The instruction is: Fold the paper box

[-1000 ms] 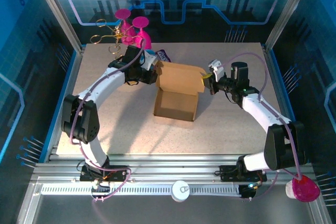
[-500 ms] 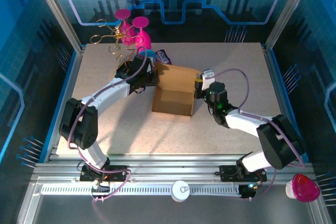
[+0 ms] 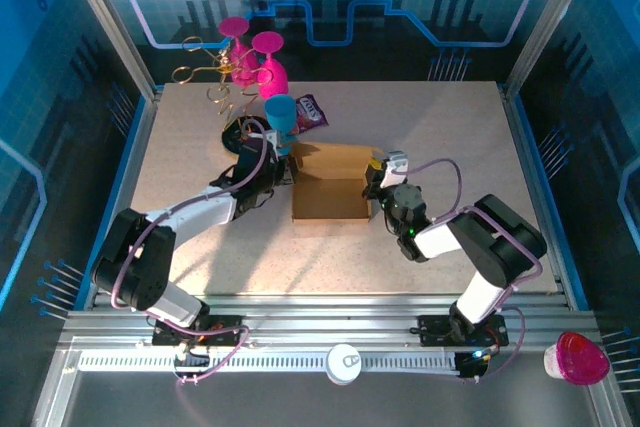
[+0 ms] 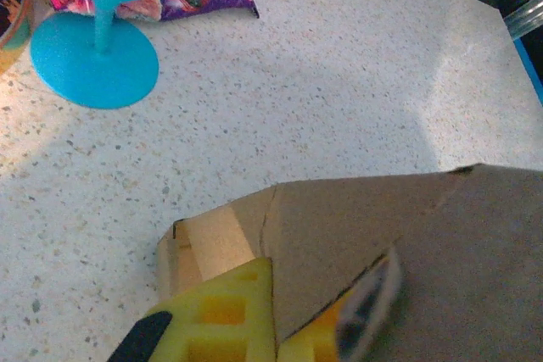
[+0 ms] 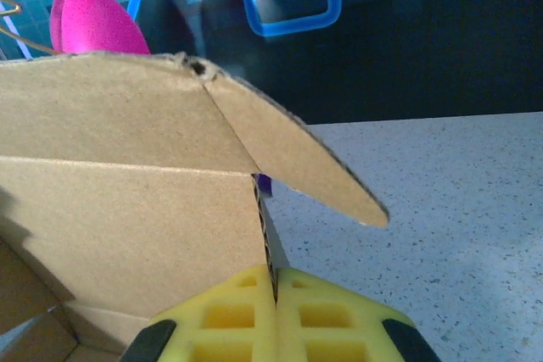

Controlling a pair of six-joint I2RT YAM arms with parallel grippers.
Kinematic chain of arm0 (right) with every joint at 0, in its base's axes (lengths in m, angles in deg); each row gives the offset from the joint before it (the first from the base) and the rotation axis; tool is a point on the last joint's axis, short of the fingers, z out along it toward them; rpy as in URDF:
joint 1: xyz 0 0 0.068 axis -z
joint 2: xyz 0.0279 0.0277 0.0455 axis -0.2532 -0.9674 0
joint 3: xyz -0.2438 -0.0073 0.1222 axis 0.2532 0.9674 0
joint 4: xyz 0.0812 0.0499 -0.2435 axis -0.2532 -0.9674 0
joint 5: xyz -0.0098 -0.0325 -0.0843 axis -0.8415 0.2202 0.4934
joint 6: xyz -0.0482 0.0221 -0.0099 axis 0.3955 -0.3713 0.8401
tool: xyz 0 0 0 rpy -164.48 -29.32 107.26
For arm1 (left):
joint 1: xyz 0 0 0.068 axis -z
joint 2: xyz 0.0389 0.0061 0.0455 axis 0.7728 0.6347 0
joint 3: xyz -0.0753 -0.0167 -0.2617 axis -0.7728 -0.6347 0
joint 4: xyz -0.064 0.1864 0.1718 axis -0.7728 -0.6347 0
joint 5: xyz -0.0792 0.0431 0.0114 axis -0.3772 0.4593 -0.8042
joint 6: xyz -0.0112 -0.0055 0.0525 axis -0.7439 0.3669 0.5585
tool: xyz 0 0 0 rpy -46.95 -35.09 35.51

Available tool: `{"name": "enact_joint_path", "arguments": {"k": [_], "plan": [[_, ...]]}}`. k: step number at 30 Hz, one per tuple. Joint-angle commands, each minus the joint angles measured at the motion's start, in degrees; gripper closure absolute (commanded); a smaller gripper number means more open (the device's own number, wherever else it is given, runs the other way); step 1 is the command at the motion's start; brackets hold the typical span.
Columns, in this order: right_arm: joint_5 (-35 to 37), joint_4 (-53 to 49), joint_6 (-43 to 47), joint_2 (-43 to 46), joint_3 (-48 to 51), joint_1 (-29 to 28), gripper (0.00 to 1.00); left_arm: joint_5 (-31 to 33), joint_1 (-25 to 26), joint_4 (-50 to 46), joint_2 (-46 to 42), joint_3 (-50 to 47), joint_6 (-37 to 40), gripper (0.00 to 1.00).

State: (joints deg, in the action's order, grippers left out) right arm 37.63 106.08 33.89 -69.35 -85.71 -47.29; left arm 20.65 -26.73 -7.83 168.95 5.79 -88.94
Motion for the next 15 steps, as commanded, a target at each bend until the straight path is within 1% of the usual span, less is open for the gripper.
{"name": "enact_joint_path", "arguments": {"k": [1,8,15], "plan": [[0.8,6.4,-2.1,-1.5,1.7,-0.7,1.0,-2.3,1.5,5.9,-2.7,-3.1,-2.4,1.0],[0.4,6.4,-4.2,-0.2,5.5,-1.5,1.0,0.2,3.2,7.7,-5.5,-9.0,-3.8,1.0],[0.2,5.6,-5.7,1.4,8.7,-2.3,1.0,2.6,5.7,9.2,-5.9,-12.3,-5.2,1.0]]}}
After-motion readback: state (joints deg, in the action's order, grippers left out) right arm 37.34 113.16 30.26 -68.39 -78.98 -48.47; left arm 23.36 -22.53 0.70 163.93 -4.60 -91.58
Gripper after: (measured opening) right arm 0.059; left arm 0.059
